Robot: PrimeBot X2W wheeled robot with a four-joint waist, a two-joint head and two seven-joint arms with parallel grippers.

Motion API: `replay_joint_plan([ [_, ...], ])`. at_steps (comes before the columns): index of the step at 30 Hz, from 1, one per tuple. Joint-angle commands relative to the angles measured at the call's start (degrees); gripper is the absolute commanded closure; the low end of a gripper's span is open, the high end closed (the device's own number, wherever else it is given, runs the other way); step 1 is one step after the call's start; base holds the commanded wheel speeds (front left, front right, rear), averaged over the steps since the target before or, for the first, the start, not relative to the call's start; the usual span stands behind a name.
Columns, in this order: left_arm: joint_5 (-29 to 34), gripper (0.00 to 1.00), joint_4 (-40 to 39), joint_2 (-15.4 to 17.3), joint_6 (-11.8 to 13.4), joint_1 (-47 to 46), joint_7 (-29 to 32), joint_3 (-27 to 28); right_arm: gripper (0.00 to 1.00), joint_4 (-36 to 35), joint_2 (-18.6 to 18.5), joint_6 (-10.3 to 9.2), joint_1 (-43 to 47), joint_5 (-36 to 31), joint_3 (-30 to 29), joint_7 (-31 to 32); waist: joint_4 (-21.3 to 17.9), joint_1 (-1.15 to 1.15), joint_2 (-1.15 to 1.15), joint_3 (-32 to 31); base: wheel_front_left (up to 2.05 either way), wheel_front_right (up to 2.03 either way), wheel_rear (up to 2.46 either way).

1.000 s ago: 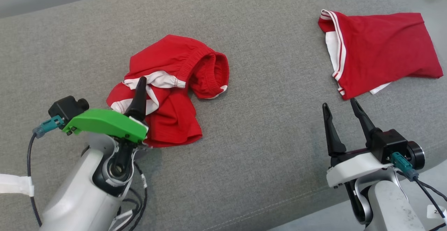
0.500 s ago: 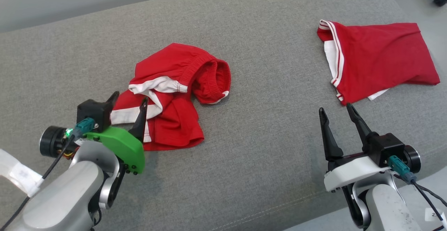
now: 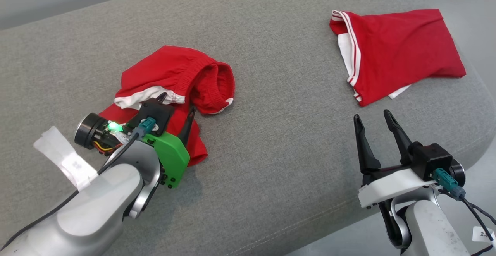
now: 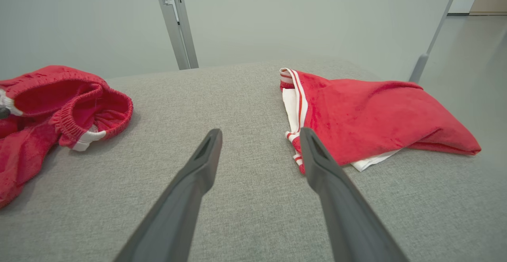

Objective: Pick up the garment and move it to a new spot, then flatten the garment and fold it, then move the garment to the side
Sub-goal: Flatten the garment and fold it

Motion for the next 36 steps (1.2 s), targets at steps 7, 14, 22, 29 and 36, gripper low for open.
replay_joint_plan([
  [7, 1.95, 0.0, 3.96, 1.42, -1.58, -2.92, 1.63, -1.51, 0.0, 0.23, -0.05, -0.1, 0.46, 1.02, -0.09, -0.01, -2.37, 0.0, 0.62, 0.84, 0.0, 0.0, 0.0],
  [14, 1.46, 0.0, 7.08, 1.77, -2.25, -4.18, 1.36, -0.97, 0.0, 0.24, -0.05, -0.1, 0.22, 1.38, -0.29, -0.01, -2.73, 0.0, 0.62, 1.0, 0.0, 0.0, 0.0],
  [22, 0.04, 1.0, 10.23, 0.65, -3.72, -4.42, 1.3, -1.1, 0.0, 0.31, -0.05, -0.1, 0.02, 1.02, -0.14, -0.01, -2.52, 0.0, 0.62, 0.69, 0.0, 0.0, 0.0],
  [29, -4.36, 1.0, 8.64, -1.39, -4.91, -4.66, 0.41, 1.85, 0.0, 0.47, -0.05, -0.1, 0.61, 0.34, -0.6, -0.01, -1.98, 0.0, 0.62, 0.01, 0.0, 0.0, 0.0],
  [36, -15.0, 1.0, 1.71, -4.47, -6.2, -4.35, 0.23, 9.4, 0.0, 0.87, -0.06, -0.1, 0.86, 0.53, -0.35, -0.01, -1.19, 0.0, 0.62, -1.06, 0.0, 0.0, 0.0],
])
